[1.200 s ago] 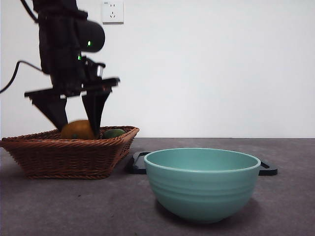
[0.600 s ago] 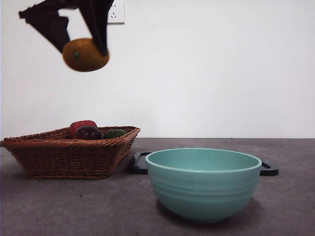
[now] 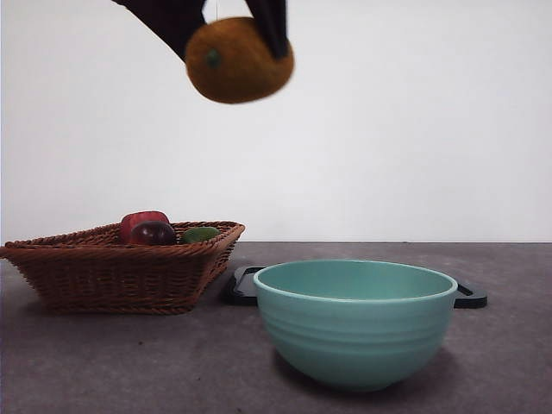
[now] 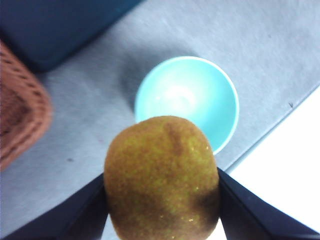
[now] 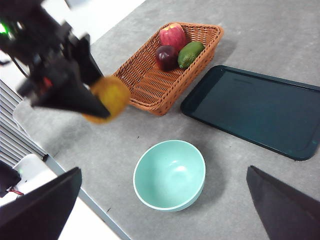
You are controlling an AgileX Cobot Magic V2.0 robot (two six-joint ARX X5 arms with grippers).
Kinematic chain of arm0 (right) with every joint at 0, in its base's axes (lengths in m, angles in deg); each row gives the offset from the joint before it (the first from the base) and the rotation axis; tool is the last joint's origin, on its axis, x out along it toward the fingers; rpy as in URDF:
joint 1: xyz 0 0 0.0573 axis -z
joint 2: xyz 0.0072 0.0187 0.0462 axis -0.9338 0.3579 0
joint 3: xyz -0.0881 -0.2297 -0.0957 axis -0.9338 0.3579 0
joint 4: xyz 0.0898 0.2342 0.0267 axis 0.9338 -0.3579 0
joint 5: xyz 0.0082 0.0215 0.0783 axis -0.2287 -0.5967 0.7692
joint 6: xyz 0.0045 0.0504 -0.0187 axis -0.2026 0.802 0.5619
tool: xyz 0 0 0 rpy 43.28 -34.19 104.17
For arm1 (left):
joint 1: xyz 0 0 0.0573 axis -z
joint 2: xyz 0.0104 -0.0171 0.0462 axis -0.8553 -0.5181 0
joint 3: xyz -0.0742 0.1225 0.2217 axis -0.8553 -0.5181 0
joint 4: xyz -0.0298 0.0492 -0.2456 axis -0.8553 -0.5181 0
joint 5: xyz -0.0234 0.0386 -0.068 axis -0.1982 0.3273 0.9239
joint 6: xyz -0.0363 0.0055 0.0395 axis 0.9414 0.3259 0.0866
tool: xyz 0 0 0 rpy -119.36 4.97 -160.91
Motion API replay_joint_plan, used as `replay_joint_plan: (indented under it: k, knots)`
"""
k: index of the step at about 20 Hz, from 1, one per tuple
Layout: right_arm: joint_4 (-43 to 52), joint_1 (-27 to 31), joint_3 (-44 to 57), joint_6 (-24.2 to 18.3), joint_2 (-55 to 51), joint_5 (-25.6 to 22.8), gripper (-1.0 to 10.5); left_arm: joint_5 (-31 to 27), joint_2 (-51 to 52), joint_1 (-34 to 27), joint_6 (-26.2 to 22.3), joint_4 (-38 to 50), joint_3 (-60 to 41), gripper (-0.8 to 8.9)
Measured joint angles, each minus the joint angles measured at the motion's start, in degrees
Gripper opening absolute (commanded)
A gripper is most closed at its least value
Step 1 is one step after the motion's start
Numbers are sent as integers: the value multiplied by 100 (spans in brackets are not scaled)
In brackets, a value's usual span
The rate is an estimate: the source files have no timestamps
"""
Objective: Pick up the wifruite, put it on the bowl, pick up the plate, put it on desk
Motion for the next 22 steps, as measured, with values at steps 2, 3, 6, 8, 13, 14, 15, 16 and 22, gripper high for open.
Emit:
replay_joint_plan:
  k: [2, 3, 6, 8, 13, 14, 15, 16, 22]
  knots:
    - [0, 0, 0, -2, 0, -9, 568, -2, -184, 175, 79, 168, 0, 271]
    - [0, -2, 0, -2, 0, -9, 568, 0, -262, 251, 105, 240, 0, 271]
    - [-2, -2, 0, 0, -2, -9, 568, 0, -610, 435, 205, 317, 0, 271]
    - [-2, 0, 0, 0, 0, -9, 568, 0, -903, 498, 227, 468, 0, 271]
    - [-4, 0, 0, -2, -2, -9, 568, 0, -1593, 599, 225, 933, 0, 271]
    - [-4, 0, 0, -2, -2, -9, 568, 0, -1751, 603, 223, 933, 0, 271]
    - [-4, 0, 0, -2, -2, -9, 568, 0, -1886, 603, 221, 933, 0, 271]
    - [-7, 0, 0, -2, -2, -9, 568, -2, -1982, 603, 219, 940, 0, 271]
    - [-7, 0, 0, -4, -2, -9, 568, -37, -2323, 608, 212, 1073, 0, 271]
